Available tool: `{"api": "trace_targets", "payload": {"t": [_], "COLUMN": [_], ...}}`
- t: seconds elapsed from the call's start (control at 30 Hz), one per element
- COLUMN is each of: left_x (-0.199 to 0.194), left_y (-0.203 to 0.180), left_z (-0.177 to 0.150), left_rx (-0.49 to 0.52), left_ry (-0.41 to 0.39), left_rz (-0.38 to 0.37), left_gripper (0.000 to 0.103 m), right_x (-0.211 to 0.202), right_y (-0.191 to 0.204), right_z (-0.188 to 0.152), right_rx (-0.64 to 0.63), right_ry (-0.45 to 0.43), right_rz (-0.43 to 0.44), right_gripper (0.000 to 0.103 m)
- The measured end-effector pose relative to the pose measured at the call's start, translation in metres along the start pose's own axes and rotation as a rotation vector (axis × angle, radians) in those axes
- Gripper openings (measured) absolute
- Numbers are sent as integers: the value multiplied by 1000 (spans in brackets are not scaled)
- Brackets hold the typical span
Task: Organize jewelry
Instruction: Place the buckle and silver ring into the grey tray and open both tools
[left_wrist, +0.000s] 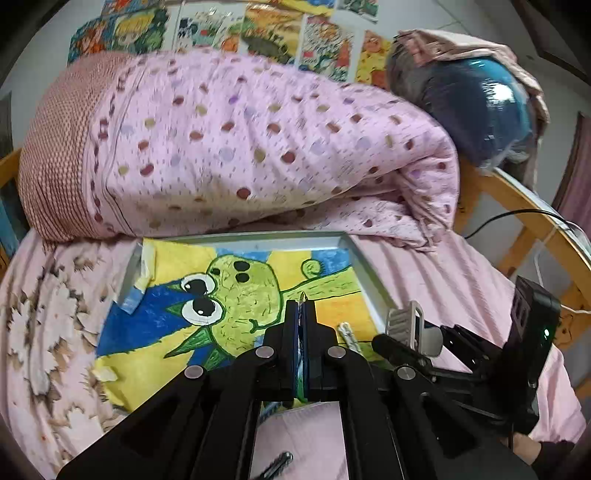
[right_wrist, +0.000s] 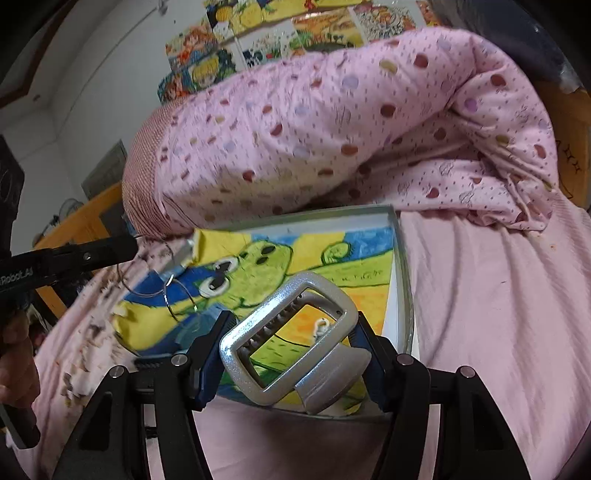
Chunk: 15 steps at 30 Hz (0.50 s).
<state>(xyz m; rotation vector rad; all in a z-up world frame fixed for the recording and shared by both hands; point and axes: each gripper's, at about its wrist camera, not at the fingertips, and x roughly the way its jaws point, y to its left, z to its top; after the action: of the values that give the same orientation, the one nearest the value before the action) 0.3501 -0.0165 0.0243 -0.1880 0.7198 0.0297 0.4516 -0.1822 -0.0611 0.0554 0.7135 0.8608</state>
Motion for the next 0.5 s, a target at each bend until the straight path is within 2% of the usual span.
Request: {"api": "trace_targets", "payload": {"t": [0.3, 0.5], "left_x": [51, 60], "left_y": [21, 26], "left_z": [-15, -22], "left_rx": [-65, -79], "left_ry": [83, 103], "left_rz": [11, -6], "left_gripper": [0, 0], "right_x": [27, 29], "right_y": [-9, -8], "right_z": [-9, -9], "right_rx": [3, -14], "right_ry": [71, 76], "right_rz": [-18, -26], "right_gripper": [61, 61]}}
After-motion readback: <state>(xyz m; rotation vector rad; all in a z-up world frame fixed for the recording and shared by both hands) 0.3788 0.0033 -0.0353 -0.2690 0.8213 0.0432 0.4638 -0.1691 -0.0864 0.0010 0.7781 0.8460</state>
